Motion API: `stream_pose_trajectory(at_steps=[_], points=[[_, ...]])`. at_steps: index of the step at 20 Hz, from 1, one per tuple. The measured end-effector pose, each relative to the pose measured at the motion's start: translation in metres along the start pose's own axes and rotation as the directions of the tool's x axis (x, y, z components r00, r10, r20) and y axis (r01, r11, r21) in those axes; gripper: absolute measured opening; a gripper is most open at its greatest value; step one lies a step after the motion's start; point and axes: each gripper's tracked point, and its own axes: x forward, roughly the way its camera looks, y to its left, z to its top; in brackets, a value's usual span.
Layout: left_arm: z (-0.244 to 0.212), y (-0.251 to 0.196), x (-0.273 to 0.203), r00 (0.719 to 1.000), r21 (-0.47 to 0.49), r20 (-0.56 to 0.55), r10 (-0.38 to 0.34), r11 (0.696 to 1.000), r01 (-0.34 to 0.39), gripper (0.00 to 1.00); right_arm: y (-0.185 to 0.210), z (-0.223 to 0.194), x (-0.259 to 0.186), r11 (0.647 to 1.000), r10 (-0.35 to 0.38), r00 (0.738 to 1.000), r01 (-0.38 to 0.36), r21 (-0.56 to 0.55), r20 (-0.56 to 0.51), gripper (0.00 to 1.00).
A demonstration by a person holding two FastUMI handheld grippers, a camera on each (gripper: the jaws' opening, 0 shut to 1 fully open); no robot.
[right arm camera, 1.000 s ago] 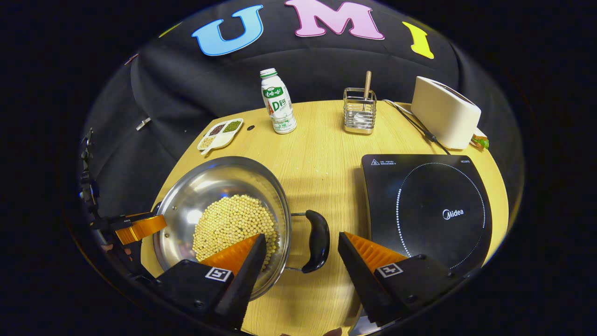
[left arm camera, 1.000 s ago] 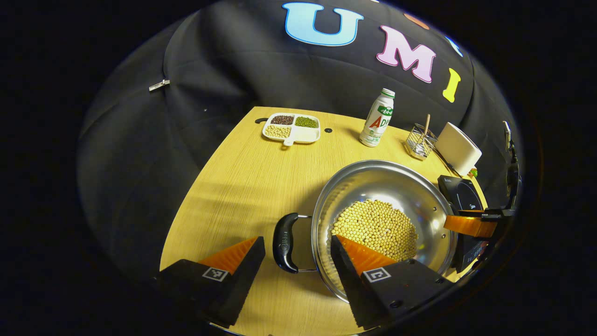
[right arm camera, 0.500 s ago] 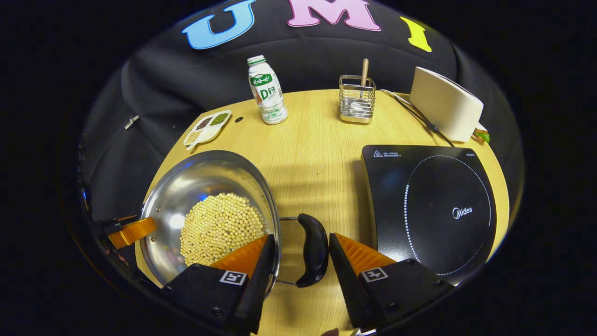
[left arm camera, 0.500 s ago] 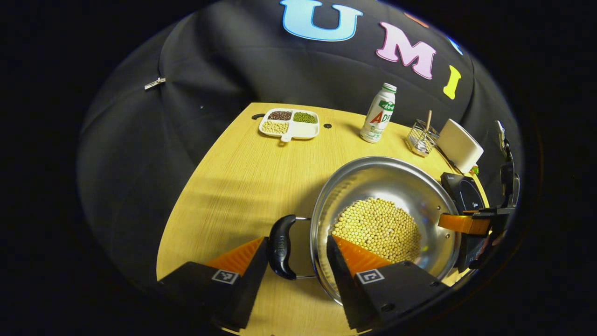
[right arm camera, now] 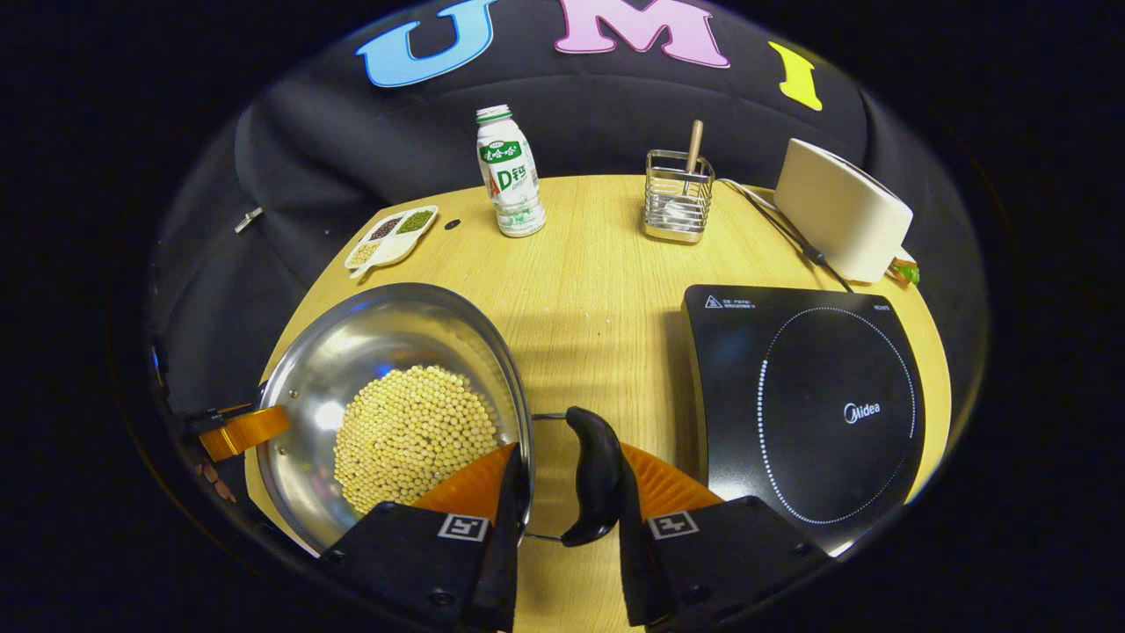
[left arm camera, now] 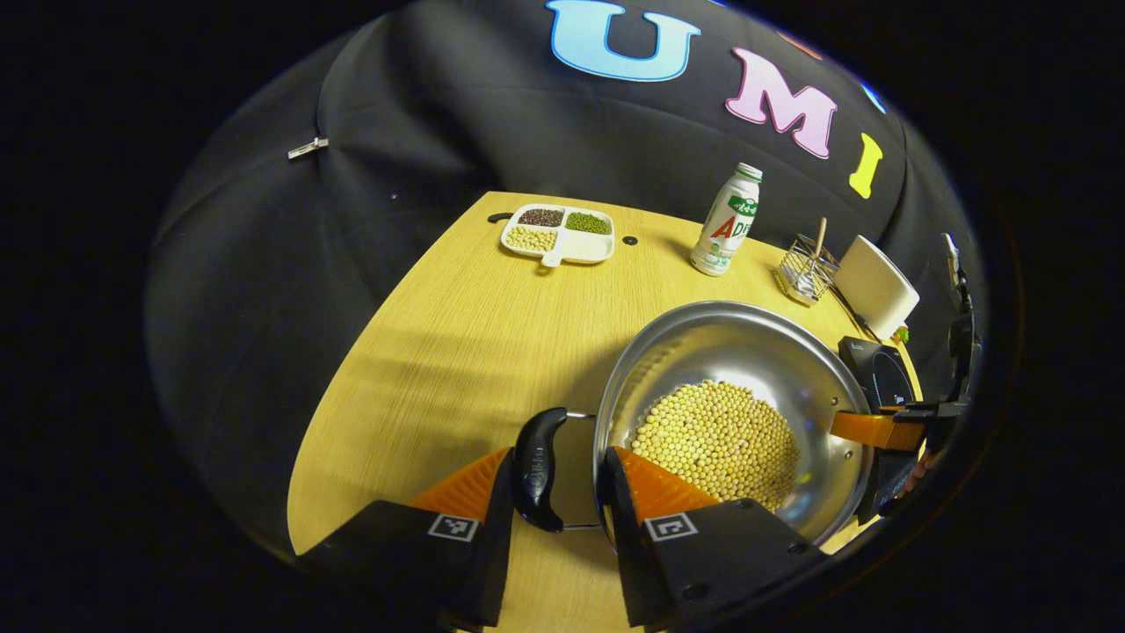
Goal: First push the handle of the pot to place it horizontally, then grasp the pot with both hands and set it on the induction cooktop.
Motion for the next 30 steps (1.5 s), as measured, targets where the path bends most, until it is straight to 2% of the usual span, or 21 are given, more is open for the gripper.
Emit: stream_pose_trajectory(at_steps=[6,10,20,30], points=[[0.024,-0.019,-0.036,1.0,0.048,0.022,0.023,0.999,-0.024,0.53,-0.011,0.014,-0.032,0.999,0.03,0.999,-0.03,0.032,-0.014,0.51],[0.034,-0.052,-0.06,1.0,0.056,0.015,0.015,0.998,-0.016,0.53,-0.037,0.03,-0.062,0.999,0.03,1.0,-0.03,0.027,-0.003,0.51],[0.041,-0.168,-0.078,0.999,0.097,0.013,-0.05,0.994,0.048,0.53,-0.145,0.042,-0.113,0.997,-0.021,0.999,0.019,0.069,0.031,0.51],[0.032,-0.287,-0.062,0.995,0.154,0.015,-0.099,0.983,0.095,0.53,-0.263,0.044,-0.126,0.992,-0.064,0.997,0.059,0.109,0.046,0.5]])
